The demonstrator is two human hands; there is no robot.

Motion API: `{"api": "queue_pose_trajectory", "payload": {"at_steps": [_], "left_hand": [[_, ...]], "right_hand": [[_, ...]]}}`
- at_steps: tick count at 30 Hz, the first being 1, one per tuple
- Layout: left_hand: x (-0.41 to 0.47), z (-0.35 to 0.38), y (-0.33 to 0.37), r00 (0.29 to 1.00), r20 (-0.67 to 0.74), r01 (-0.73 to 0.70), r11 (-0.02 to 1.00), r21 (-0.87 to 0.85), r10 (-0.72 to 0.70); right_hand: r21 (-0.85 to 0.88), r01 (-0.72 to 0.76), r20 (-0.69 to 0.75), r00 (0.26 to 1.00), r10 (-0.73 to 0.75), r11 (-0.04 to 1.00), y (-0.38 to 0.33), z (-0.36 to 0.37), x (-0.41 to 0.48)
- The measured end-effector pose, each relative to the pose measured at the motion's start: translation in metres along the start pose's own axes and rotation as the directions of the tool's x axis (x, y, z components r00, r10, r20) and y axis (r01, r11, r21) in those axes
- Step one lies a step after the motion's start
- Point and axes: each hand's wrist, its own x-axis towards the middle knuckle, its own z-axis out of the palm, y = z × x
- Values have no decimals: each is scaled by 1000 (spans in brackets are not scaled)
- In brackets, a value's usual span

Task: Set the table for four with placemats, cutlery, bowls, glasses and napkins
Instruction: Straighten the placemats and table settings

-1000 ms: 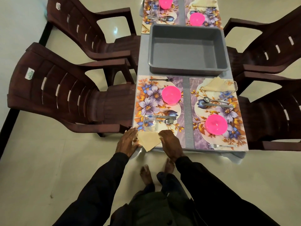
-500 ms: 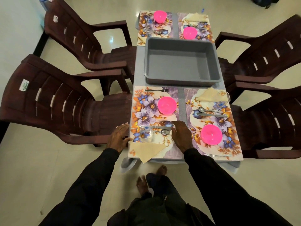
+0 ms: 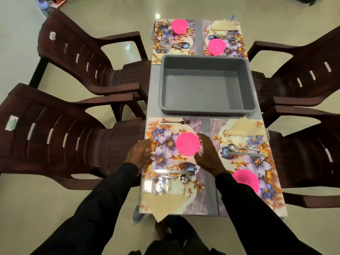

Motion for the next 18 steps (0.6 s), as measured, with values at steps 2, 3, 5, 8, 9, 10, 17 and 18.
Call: {"api": "queue_pose_trajectory", "payload": {"at_steps": [2, 3, 5, 8, 9, 10, 17, 18], "left_hand": [[22, 2, 3, 999, 38, 0, 1000, 2, 0], [33, 3, 4, 998, 55, -12, 1000, 9, 11], [51, 9, 5, 996, 65, -60, 998, 17, 59], [80, 20, 8, 984, 99, -155, 983, 94, 145], [87, 24, 10, 978, 116, -189, 972, 137, 173], [93, 28, 11, 972, 131, -214, 962, 168, 194], [117, 49, 4, 961, 236, -212, 931, 297, 144], [117, 51, 6, 961, 234, -214, 932, 294, 147]], "right_hand": [[3, -43, -34, 998, 43, 999, 2, -8, 15], [-19, -57, -54, 997, 56, 998, 6, -11, 24], [-91, -39, -68, 997, 33, 995, 14, -16, 40], [-146, 1, -11, 1000, -3, 989, 22, -21, 61], [-154, 14, 2, 1000, -14, 988, 21, -22, 65], [-159, 21, 7, 1000, -20, 987, 18, -23, 66], [-118, -5, 36, 999, 9, 993, 17, -13, 49], [-110, -22, 39, 999, 27, 994, 19, -12, 47]]}}
